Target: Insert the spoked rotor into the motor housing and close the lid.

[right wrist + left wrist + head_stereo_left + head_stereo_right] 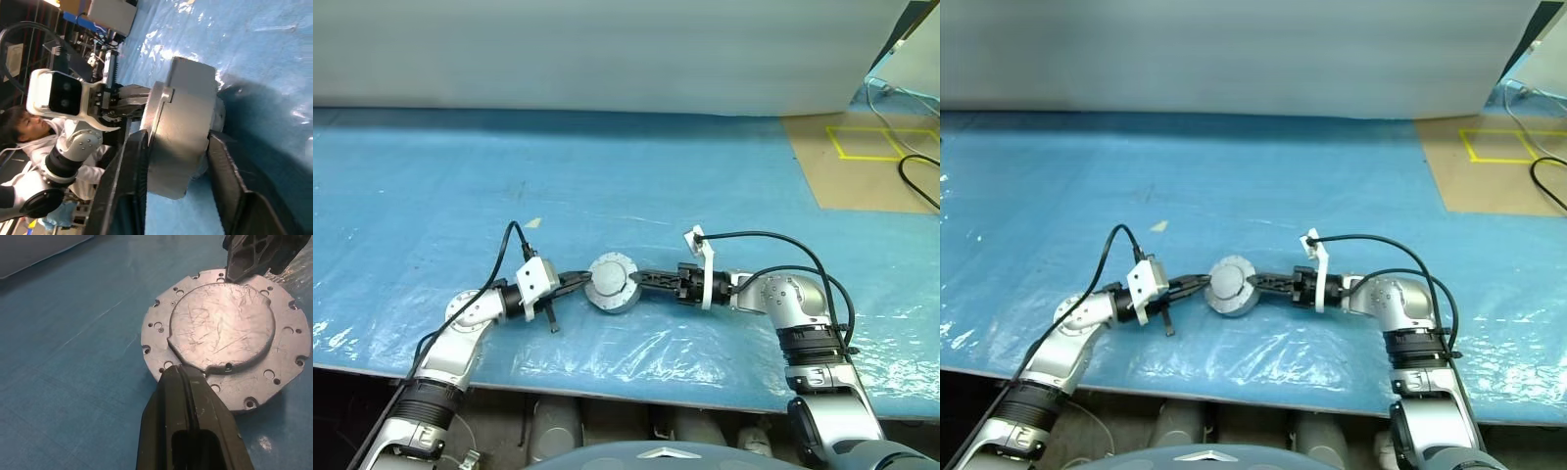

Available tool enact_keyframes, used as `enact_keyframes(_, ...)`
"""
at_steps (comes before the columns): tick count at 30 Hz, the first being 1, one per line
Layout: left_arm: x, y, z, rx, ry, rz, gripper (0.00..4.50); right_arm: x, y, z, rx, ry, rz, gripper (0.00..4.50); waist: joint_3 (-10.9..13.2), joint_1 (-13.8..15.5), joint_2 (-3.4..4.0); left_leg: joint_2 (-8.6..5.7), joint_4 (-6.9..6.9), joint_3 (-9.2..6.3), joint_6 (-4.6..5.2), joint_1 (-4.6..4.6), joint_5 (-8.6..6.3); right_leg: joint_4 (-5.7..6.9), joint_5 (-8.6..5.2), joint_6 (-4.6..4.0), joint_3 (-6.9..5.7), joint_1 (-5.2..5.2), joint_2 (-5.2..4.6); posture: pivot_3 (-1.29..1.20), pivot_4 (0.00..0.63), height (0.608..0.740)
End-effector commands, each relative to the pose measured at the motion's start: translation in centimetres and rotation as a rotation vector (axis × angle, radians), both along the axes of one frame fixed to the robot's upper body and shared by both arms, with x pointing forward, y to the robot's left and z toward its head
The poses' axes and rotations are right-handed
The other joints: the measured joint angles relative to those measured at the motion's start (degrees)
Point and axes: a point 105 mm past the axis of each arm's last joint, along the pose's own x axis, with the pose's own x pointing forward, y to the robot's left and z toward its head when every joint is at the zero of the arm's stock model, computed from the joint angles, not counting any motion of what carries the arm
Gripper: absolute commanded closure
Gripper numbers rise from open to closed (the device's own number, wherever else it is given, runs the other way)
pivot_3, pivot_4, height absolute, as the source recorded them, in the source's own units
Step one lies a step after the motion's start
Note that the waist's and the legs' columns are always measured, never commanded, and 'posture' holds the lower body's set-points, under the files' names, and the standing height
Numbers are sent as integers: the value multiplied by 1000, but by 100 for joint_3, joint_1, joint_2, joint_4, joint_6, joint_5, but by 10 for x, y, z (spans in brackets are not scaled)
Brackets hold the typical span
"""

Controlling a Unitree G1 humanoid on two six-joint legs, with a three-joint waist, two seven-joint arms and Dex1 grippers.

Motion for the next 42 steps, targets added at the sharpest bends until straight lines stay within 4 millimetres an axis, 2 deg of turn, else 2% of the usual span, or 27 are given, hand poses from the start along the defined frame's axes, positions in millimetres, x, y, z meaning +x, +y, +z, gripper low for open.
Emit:
enact_keyframes(1, -3, -4, -4, 5, 11, -20, 4500, 0, 6, 3, 13, -40, 16, 3216, 0, -1, 0, 1, 0, 0, 0, 0, 0, 1, 0, 0, 0, 0, 0, 0, 150, 740)
enact_keyframes(11, -3, 0, 0, -21, 15, 7, 4500, 7, 3, -17, -56, -47, -42, 3228, -1, -39, 1, 2, 1, 0, 0, 28, 0, 6, 0, 0, 1, 21, 0, 0, 150, 740)
enact_keyframes(14, 0, 3, 14, -92, 9, 41, 4500, 9, 2, -17, -46, -39, -47, 3240, -1, -53, 1, 3, 1, -1, -1, 34, 1, 9, 0, -1, 2, 23, 0, 0, 150, 740)
enact_keyframes(19, -8, 7, 44, -181, 24, 56, 4500, 9, 3, -15, -41, -24, -44, 3244, -1, -49, 2, 5, 0, 1, -3, 29, 1, 9, 0, -2, 2, 18, 2, 0, 150, 740)
enact_keyframes(25, -17, 28, 68, -265, 81, 144, 4500, 14, -2, -15, -38, 0, -82, 3244, 0, -59, 3, 4, -3, 3, -3, 27, 1, 6, 0, -3, 2, 15, 3, 0, 150, 740)
enact_keyframes(28, -19, 40, 62, -282, 142, 204, 4500, 19, -4, -6, 6, 15, -106, 3244, 1, -51, 5, 3, -1, 4, -2, 27, 1, 6, 0, -2, 2, 16, 3, 0, 150, 740)
enact_keyframes(32, -19, 47, 52, -340, 282, 267, 4500, 22, -3, 28, 150, -3, -96, 3244, 4, -32, 10, 2, 0, 5, -2, 23, 1, 4, 0, -2, 3, 14, 2, 0, 150, 740)
enact_keyframes(37, -21, 41, 60, -470, 379, 250, 4500, 19, 0, 61, 226, -59, -57, 3244, 6, -15, 11, -1, 3, 5, -5, -20, 3, 1, 1, -3, -1, -14, 4, 0, 150, 740)
enact_keyframes(42, -18, 38, 70, -613, 457, 235, 4500, 16, 4, 80, 272, -73, -32, 3244, 6, -32, 12, 7, -2, 6, -9, -25, 1, 1, 1, -3, -4, -22, 17, 0, 150, 740)
